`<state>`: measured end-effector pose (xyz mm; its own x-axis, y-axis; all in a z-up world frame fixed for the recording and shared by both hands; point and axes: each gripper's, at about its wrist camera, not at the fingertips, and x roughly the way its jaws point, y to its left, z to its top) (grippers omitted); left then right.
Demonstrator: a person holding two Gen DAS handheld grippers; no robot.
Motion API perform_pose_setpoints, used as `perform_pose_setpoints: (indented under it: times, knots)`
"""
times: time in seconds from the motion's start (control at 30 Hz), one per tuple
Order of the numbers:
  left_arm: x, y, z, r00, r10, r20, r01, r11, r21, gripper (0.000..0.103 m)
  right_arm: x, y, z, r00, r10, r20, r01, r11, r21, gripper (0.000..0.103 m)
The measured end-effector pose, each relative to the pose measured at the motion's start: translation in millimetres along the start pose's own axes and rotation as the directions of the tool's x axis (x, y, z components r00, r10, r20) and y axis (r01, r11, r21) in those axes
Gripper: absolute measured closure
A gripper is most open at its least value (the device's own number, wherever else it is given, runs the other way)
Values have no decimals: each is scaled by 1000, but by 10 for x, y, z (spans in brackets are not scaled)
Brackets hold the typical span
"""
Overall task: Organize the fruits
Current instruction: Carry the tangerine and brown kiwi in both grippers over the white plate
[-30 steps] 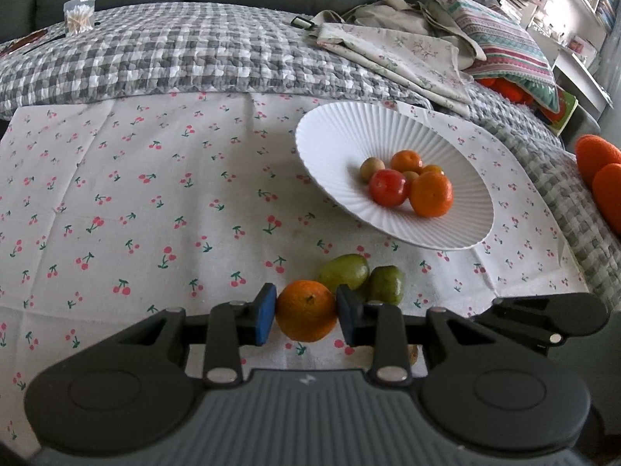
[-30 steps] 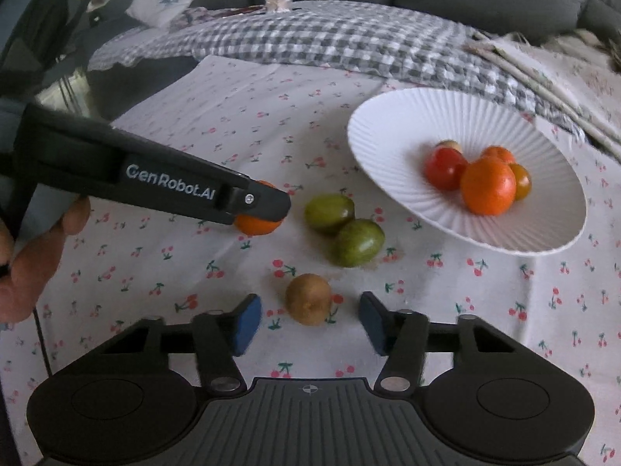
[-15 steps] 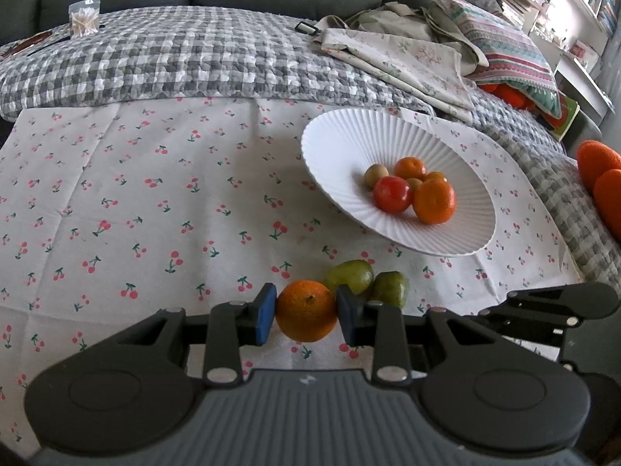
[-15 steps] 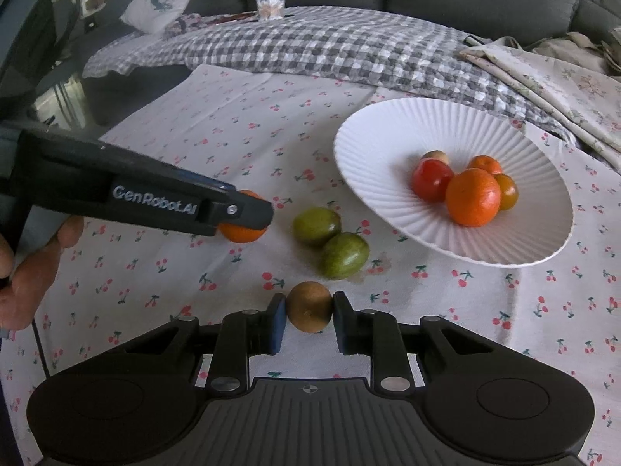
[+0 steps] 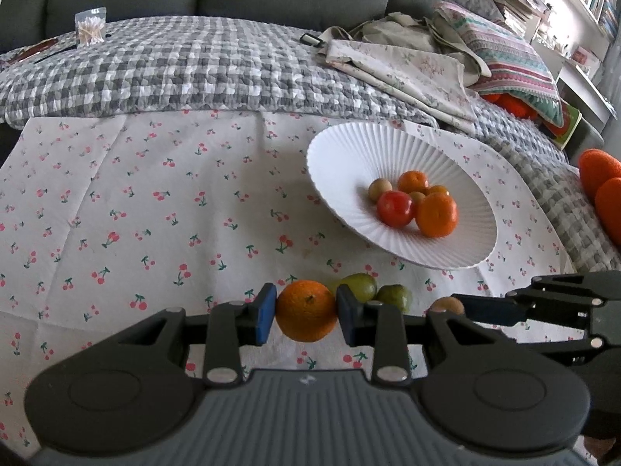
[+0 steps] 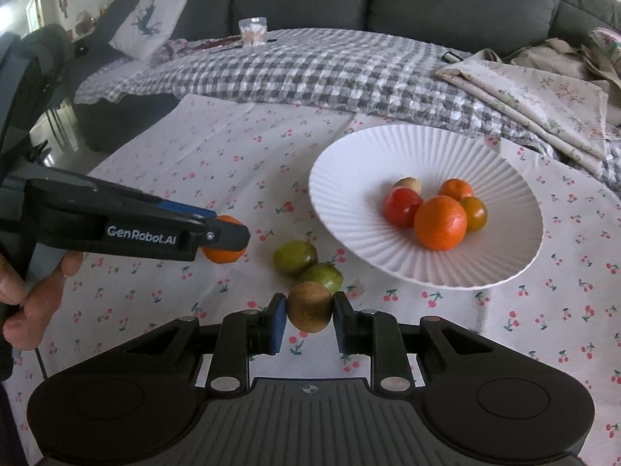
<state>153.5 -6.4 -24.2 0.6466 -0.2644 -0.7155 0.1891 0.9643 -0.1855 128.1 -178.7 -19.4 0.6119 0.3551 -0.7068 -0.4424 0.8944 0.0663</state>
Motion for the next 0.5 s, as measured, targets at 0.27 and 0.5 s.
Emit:
perform_pose_setpoints:
  times: [0.27,0.5]
  knots:
    - [-43,-83,88,999,-15,34,16,1000,-11,71,-48,-80,43,1000,-21,21,20,1000,16,79]
    - [-48,-156,180,997,-38,63,40,999,-33,71,-112,-144,86,998,-30,48,29,999,34,79]
